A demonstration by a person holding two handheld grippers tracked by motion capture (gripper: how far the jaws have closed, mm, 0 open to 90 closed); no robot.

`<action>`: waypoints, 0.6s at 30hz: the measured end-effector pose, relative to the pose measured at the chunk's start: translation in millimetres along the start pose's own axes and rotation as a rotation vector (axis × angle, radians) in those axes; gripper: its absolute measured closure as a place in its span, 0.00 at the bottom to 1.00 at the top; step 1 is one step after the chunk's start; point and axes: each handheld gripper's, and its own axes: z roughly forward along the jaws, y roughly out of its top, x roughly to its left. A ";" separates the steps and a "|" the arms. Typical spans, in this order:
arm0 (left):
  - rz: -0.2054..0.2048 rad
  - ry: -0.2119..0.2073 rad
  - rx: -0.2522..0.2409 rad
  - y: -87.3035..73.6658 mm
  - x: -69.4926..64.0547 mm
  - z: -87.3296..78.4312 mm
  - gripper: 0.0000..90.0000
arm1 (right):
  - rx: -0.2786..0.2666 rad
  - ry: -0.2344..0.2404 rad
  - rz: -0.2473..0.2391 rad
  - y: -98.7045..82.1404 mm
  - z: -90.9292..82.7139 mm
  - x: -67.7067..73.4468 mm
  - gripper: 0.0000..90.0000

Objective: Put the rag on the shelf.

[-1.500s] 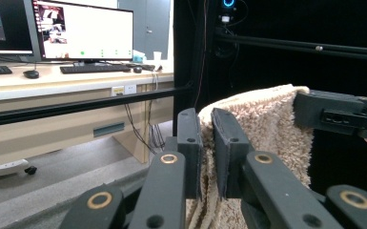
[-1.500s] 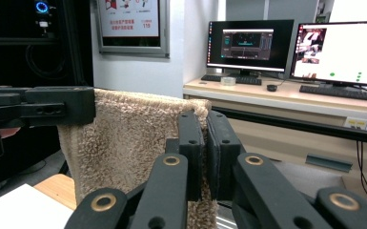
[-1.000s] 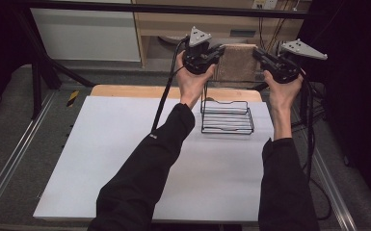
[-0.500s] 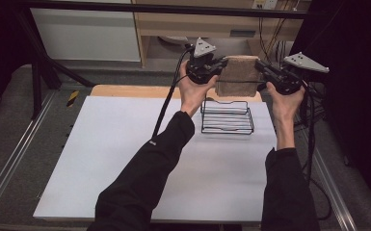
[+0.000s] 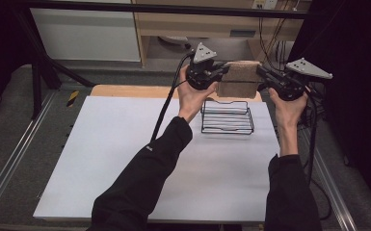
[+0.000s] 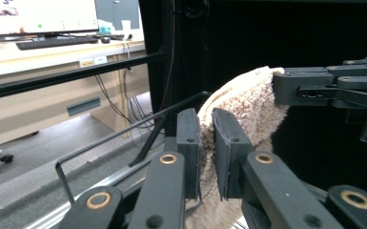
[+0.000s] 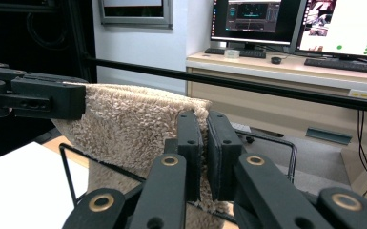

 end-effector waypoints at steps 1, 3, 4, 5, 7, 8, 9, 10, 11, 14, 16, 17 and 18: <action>-0.004 -0.004 0.005 -0.9 -0.5 -0.8 0.90 | 0.005 0.002 -0.001 -0.4 -1.3 0.5 0.95; -0.008 -0.013 0.012 -2.7 -1.6 -2.5 0.90 | 0.016 0.006 -0.004 -0.9 -3.7 1.4 0.95; -0.007 -0.014 0.018 -3.6 -2.2 -2.9 0.90 | 0.022 0.008 -0.003 -1.1 -4.8 2.1 0.95; -0.006 -0.012 0.028 -4.4 -2.8 -3.1 0.90 | 0.029 0.008 -0.004 -1.3 -5.8 2.8 0.94; -0.004 -0.012 0.041 -6.1 -3.6 -3.8 0.90 | 0.044 0.009 -0.018 -1.6 -8.0 4.8 0.94; -0.004 -0.011 0.048 -6.9 -3.9 -4.2 0.90 | 0.053 0.008 -0.019 -1.8 -8.9 6.1 0.95; -0.001 -0.011 0.052 -7.7 -4.2 -4.6 0.90 | 0.061 0.010 -0.026 -2.1 -9.8 7.3 0.95; -0.003 -0.013 0.056 -8.5 -4.6 -5.1 0.90 | 0.068 0.010 -0.032 -2.3 -10.7 8.4 0.95; -0.006 -0.015 0.059 -9.3 -5.1 -5.8 0.90 | 0.077 0.012 -0.031 -2.7 -11.8 9.0 0.95; -0.009 -0.020 0.074 -12.9 -7.1 -5.6 0.89 | 0.092 0.018 -0.017 -6.3 -13.9 9.0 0.94; -0.012 -0.022 0.083 -15.0 -8.0 -5.3 0.89 | 0.102 0.023 -0.013 -9.4 -15.2 8.9 0.94; -0.014 -0.027 0.088 -15.8 -8.1 -5.4 0.88 | 0.106 0.026 -0.013 -11.3 -15.8 8.8 0.94; -0.012 -0.031 0.092 -16.6 -8.2 -5.7 0.88 | 0.111 0.030 -0.011 -13.2 -16.5 8.6 0.94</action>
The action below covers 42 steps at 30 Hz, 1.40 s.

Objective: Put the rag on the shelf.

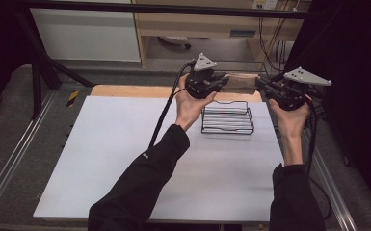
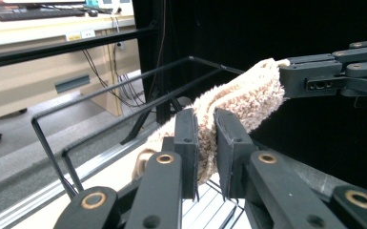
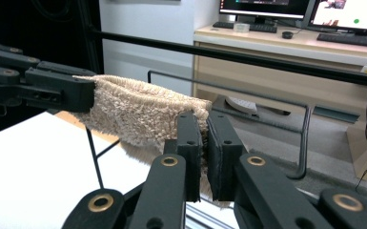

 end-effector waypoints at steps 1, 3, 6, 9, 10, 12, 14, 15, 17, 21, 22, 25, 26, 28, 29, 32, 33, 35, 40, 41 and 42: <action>0.002 -0.005 0.004 -0.8 0.1 -0.1 0.87 | 0.000 0.007 0.004 -2.1 -0.1 -0.5 0.94; 0.001 -0.017 0.015 -2.3 0.8 -0.5 0.85 | -0.001 0.017 0.016 -6.4 -0.1 -1.6 0.94; -0.016 -0.035 0.027 -2.4 3.1 -2.9 0.80 | -0.004 0.028 0.021 -11.2 0.6 -2.9 0.95; -0.032 -0.048 0.019 1.7 6.4 -7.5 0.76 | -0.004 0.035 0.016 -12.7 0.8 -3.3 0.95; -0.032 -0.047 0.013 4.0 7.9 -9.0 0.74 | -0.003 0.035 0.013 -12.9 1.0 -3.3 0.95; -0.041 -0.041 -0.003 9.7 11.7 -12.5 0.73 | 0.000 0.039 0.012 -13.0 1.1 -3.5 0.95; -0.059 -0.036 -0.023 16.1 15.1 -15.2 0.73 | 0.002 0.042 0.007 -13.2 1.0 -3.4 0.95; -0.064 -0.024 -0.029 19.3 16.4 -15.6 0.74 | 0.005 0.042 0.004 -13.3 1.0 -3.4 0.95; -0.078 -0.015 -0.025 24.5 19.2 -13.8 0.77 | 0.008 0.044 -0.002 -13.6 1.1 -3.3 0.95; -0.114 -0.050 0.022 23.9 20.8 -5.8 0.89 | 0.008 0.047 -0.005 -14.3 0.6 -3.4 0.95; -0.108 -0.062 0.034 21.7 19.4 -4.2 0.92 | 0.008 0.047 -0.006 -14.5 0.5 -3.2 0.95; -0.093 -0.089 0.069 13.8 15.1 -0.4 0.97 | 0.011 0.051 -0.009 -15.3 0.3 -3.6 0.94; -0.094 -0.094 0.075 11.1 14.2 0.4 0.99 | 0.012 0.052 -0.007 -15.6 0.2 -3.7 0.94; -0.090 -0.099 0.089 6.5 12.5 1.9 0.99 | 0.015 0.055 -0.005 -16.2 0.2 -3.8 0.93; -0.083 -0.099 0.097 4.6 11.3 2.7 0.99 | 0.016 0.055 -0.006 -16.4 0.4 -3.7 0.92; -0.058 -0.085 0.111 0.9 8.1 3.9 0.99 | 0.024 0.056 -0.004 -16.3 0.0 -2.9 0.91; -0.052 -0.081 0.114 0.1 7.2 4.3 0.99 | 0.025 0.056 -0.004 -16.0 -0.5 -2.4 0.89; -0.044 -0.078 0.116 -0.8 6.1 4.8 0.99 | 0.022 0.060 -0.009 -14.6 -2.2 -1.6 0.87; -0.032 -0.073 0.124 -3.5 5.8 6.8 1.00 | -0.005 0.070 -0.006 -6.1 -9.9 1.0 0.79; -0.031 -0.072 0.128 -4.3 5.6 7.4 1.00 | -0.015 0.069 -0.005 -3.5 -11.2 1.4 0.79; -0.025 -0.070 0.131 -5.3 5.5 8.2 1.00 | -0.022 0.074 -0.002 -1.2 -11.9 1.5 0.80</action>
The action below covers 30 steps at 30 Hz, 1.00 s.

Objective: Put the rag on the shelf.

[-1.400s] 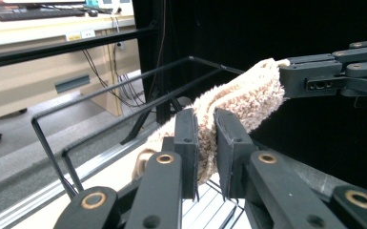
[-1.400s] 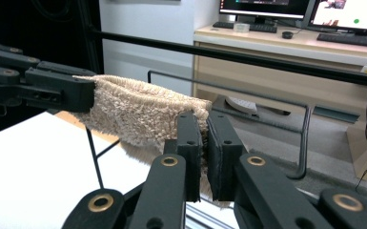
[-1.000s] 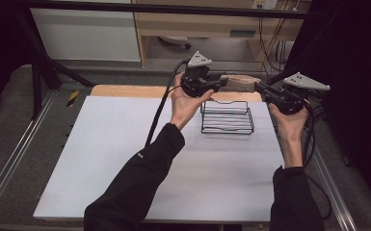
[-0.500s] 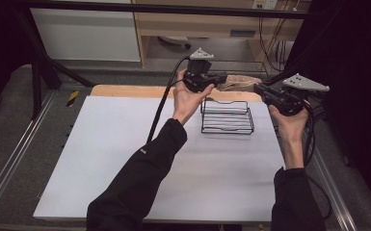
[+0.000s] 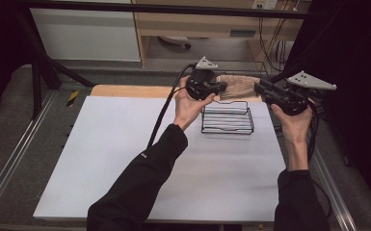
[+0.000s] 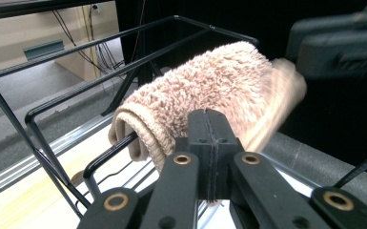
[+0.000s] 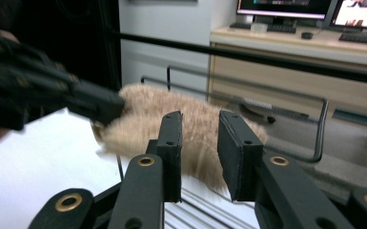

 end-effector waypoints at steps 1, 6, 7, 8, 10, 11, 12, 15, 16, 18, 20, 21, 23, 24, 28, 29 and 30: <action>0.005 0.003 0.004 -1.0 -0.1 1.0 1.00 | 0.001 0.006 0.004 2.0 0.0 0.3 0.83; 0.024 0.009 0.019 -7.5 -0.3 4.3 1.00 | 0.078 0.024 0.039 -2.9 8.2 1.5 0.99; 0.027 0.009 0.018 -8.5 -0.1 4.7 1.00 | 0.097 0.018 0.038 -6.3 10.4 1.5 1.00; 0.031 0.011 0.020 -9.3 0.3 4.9 1.00 | 0.114 0.017 0.043 -10.0 12.8 1.5 1.00; 0.033 0.014 0.022 -10.3 1.3 5.3 1.00 | 0.130 0.006 0.048 -17.3 16.8 0.6 1.00; 0.036 0.016 0.025 -10.6 1.7 5.5 1.00 | 0.133 0.001 0.055 -20.6 18.5 -0.3 1.00; 0.037 0.018 0.027 -10.9 2.0 5.8 1.00 | 0.135 -0.006 0.059 -23.4 20.2 -1.3 1.00; 0.040 0.027 0.027 -11.7 2.7 7.3 0.99 | 0.138 -0.040 0.056 -30.0 23.9 -4.0 1.00; 0.041 0.029 0.027 -11.9 3.1 7.9 0.99 | 0.134 -0.046 0.057 -31.7 24.8 -4.8 1.00; 0.042 0.032 0.027 -12.6 3.3 8.7 0.99 | 0.128 -0.053 0.059 -34.2 26.3 -6.3 1.00; 0.047 0.035 0.023 -13.1 2.8 8.0 0.99 | 0.119 -0.051 0.063 -35.4 25.9 -6.8 0.99; 0.046 0.033 0.019 -13.6 2.6 7.2 0.99 | 0.117 -0.050 0.060 -35.6 25.0 -6.6 0.98; 0.050 0.032 0.020 -15.1 1.7 5.3 0.96 | 0.109 -0.042 0.057 -35.1 22.0 -5.5 0.96; 0.051 0.031 0.025 -15.9 1.3 4.2 0.95 | 0.103 -0.036 0.055 -34.7 20.3 -4.9 0.95; 0.054 0.032 0.031 -19.8 0.3 -3.8 0.87 | 0.099 -0.018 0.053 -31.4 12.9 -0.9 0.89; 0.052 0.028 0.029 -20.8 0.3 -6.3 0.84 | 0.098 -0.009 0.053 -30.8 11.4 0.1 0.86; 0.051 0.025 0.033 -22.0 0.3 -8.9 0.81 | 0.100 -0.002 0.056 -30.5 10.1 1.2 0.84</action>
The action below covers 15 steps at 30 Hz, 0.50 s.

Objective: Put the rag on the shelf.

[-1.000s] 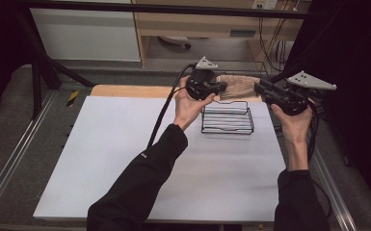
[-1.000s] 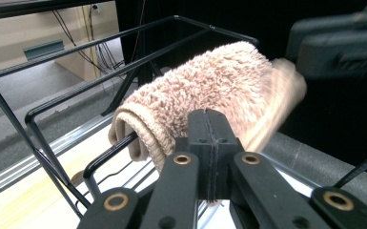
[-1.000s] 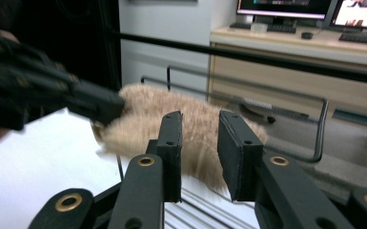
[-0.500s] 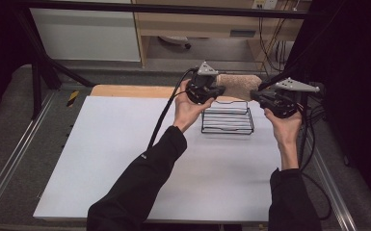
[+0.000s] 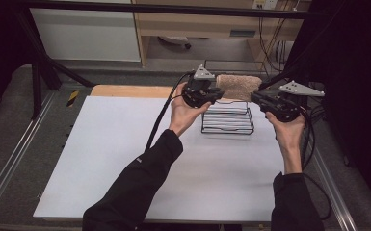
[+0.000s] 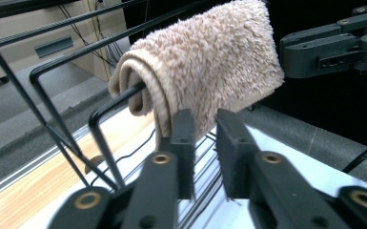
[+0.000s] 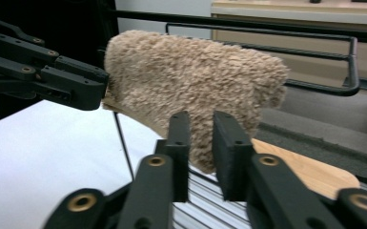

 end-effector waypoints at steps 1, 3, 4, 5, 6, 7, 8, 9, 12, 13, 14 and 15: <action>-0.001 0.000 0.003 -1.6 -0.2 -2.8 0.78 | 0.004 0.001 0.002 -0.2 -1.0 1.5 0.81; 0.002 -0.002 0.005 -5.8 -0.8 -9.0 0.75 | 0.005 0.005 0.002 -1.9 -3.3 4.3 0.76; 0.006 -0.002 0.007 -8.1 -1.2 -12.2 0.73 | 0.001 0.008 0.004 -3.2 -4.5 5.4 0.73; 0.009 -0.004 0.011 -10.5 -1.8 -15.4 0.70 | -0.002 0.010 0.009 -4.8 -5.6 6.5 0.69; 0.012 -0.003 0.016 -13.0 -2.3 -18.9 0.66 | -0.005 0.015 0.016 -6.5 -6.5 7.9 0.67; 0.018 -0.002 0.018 -15.8 -2.8 -22.8 0.63 | 0.000 0.024 0.020 -8.3 -7.1 9.4 0.64; 0.021 -0.001 0.018 -18.7 -3.0 -26.8 0.61 | 0.008 0.028 0.021 -10.3 -7.6 11.2 0.60; 0.023 -0.002 0.020 -21.9 -2.9 -31.1 0.59 | 0.012 0.030 0.020 -12.2 -8.0 13.2 0.57; 0.024 0.007 0.021 -32.3 -1.9 -42.9 0.53 | 0.020 0.047 0.027 -16.8 -8.8 18.5 0.47; 0.019 0.009 0.024 -36.1 -1.0 -46.7 0.50 | 0.024 0.051 0.028 -18.3 -9.0 20.3 0.44; 0.019 0.013 0.026 -40.2 -0.1 -50.3 0.48 | 0.028 0.053 0.029 -19.5 -9.0 22.4 0.41; 0.018 0.018 0.029 -44.6 0.9 -53.9 0.46 | 0.032 0.053 0.025 -20.6 -9.2 24.7 0.38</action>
